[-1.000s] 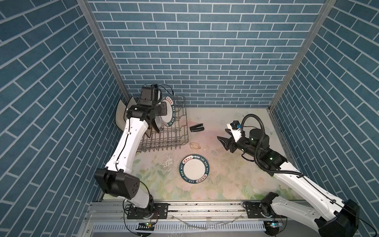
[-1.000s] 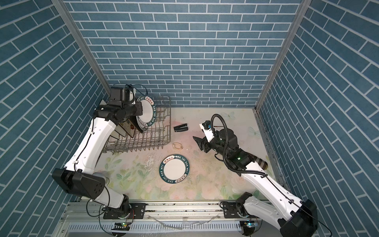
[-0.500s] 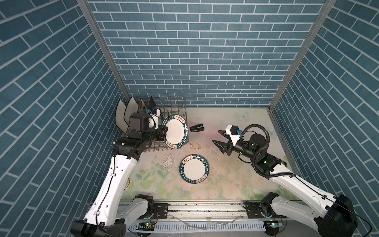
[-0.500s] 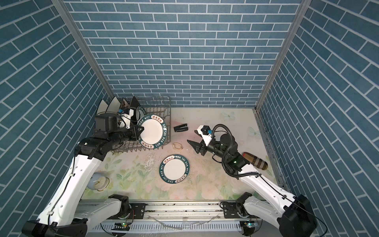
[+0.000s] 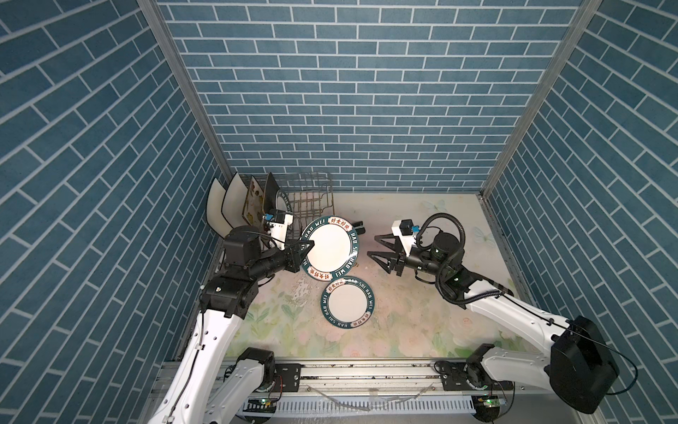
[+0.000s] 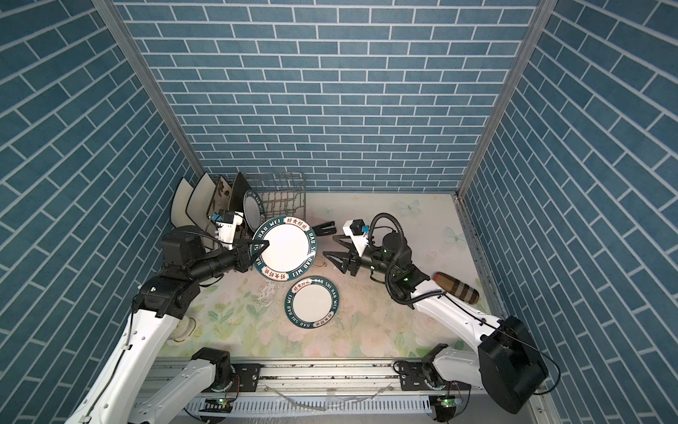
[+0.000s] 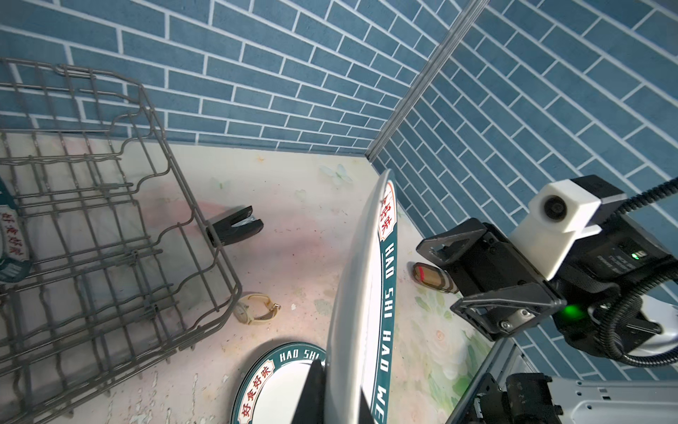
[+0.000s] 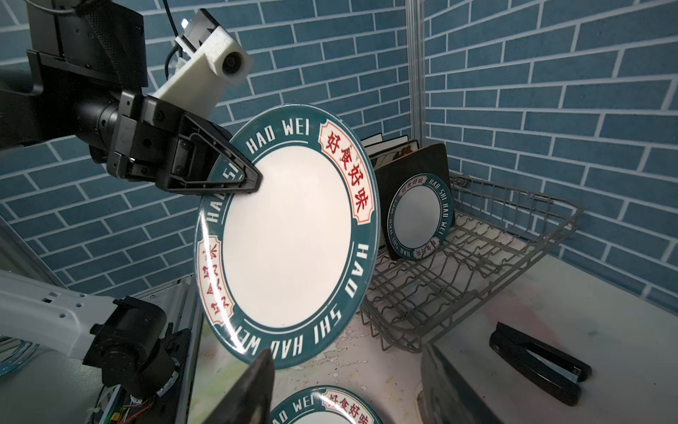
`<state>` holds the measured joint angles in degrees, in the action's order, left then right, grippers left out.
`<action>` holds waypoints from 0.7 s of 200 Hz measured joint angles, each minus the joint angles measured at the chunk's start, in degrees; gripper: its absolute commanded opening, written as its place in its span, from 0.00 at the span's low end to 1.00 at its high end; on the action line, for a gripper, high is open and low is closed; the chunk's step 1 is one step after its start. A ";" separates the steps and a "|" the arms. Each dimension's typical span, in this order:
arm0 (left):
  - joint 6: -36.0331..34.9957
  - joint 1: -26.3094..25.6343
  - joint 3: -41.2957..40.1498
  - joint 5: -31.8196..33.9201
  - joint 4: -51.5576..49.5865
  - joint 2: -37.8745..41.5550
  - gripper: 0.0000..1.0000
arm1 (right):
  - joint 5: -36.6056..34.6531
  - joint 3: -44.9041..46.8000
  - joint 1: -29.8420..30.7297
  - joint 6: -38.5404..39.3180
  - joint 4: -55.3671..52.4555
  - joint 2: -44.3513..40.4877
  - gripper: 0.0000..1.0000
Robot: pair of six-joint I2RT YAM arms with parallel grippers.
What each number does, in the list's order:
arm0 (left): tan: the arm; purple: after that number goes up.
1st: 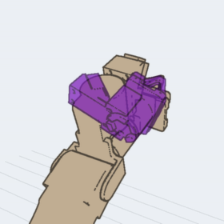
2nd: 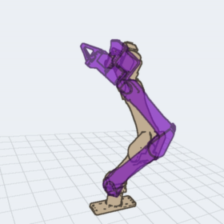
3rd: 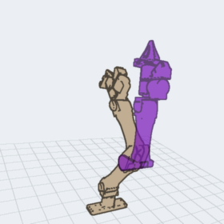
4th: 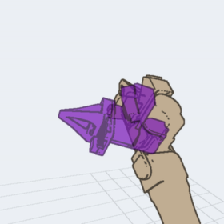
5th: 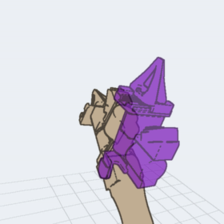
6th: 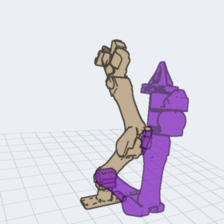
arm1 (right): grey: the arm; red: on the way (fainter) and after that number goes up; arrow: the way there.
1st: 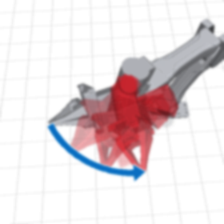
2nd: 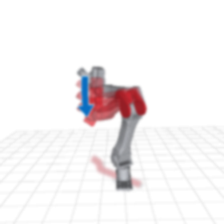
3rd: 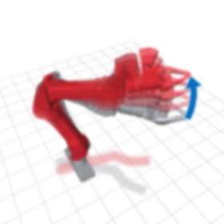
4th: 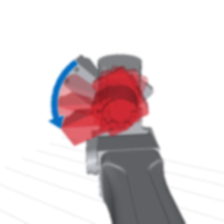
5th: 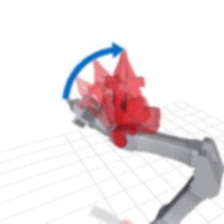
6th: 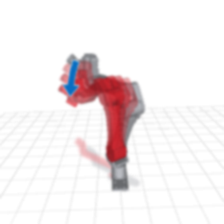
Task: Unload the plates from the dish rack
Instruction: Place a plate on the plates.
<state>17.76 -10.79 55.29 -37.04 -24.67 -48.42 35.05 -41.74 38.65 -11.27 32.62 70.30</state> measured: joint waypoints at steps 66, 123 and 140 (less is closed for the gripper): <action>3.56 0.00 -4.20 -4.59 7.13 0.04 0.00 | 0.81 -2.80 0.72 -2.49 0.68 3.15 0.61; 6.14 -0.11 -5.75 -7.02 12.87 0.44 0.00 | 2.23 -4.66 0.83 -4.28 0.79 5.60 0.55; 6.73 -0.35 -6.47 -7.30 13.92 0.42 0.00 | 2.60 -4.70 0.83 -4.90 0.79 5.84 0.53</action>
<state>24.49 -11.14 48.82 -44.34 -10.74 -48.01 37.65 -46.44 39.48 -16.16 33.41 76.14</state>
